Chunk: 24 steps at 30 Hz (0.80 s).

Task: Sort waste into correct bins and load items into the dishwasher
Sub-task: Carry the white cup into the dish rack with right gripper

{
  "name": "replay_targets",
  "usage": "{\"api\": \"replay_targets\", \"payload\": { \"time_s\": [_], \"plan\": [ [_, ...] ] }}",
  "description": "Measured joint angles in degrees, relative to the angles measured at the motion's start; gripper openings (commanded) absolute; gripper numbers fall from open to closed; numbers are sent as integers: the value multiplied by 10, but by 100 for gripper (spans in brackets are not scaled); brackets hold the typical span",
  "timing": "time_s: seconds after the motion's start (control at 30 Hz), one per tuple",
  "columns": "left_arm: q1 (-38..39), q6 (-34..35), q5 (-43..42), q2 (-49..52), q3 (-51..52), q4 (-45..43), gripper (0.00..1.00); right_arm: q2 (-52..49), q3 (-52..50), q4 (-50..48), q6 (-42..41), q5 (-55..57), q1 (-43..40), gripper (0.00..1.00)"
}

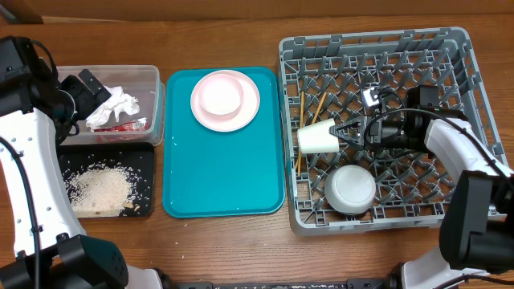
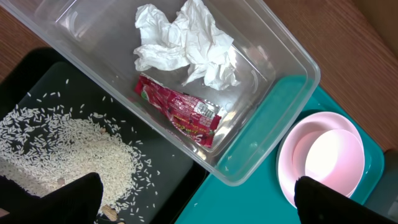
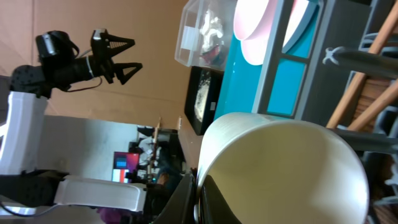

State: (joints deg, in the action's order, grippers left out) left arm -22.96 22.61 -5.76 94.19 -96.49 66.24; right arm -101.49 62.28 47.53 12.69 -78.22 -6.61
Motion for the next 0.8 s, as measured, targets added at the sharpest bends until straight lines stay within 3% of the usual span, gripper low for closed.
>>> {"api": "replay_targets", "payload": {
  "time_s": [0.8],
  "plan": [
    [0,0,0,0,0,0,100,-4,0,-16,-9,-17,3,4]
  ]
}}
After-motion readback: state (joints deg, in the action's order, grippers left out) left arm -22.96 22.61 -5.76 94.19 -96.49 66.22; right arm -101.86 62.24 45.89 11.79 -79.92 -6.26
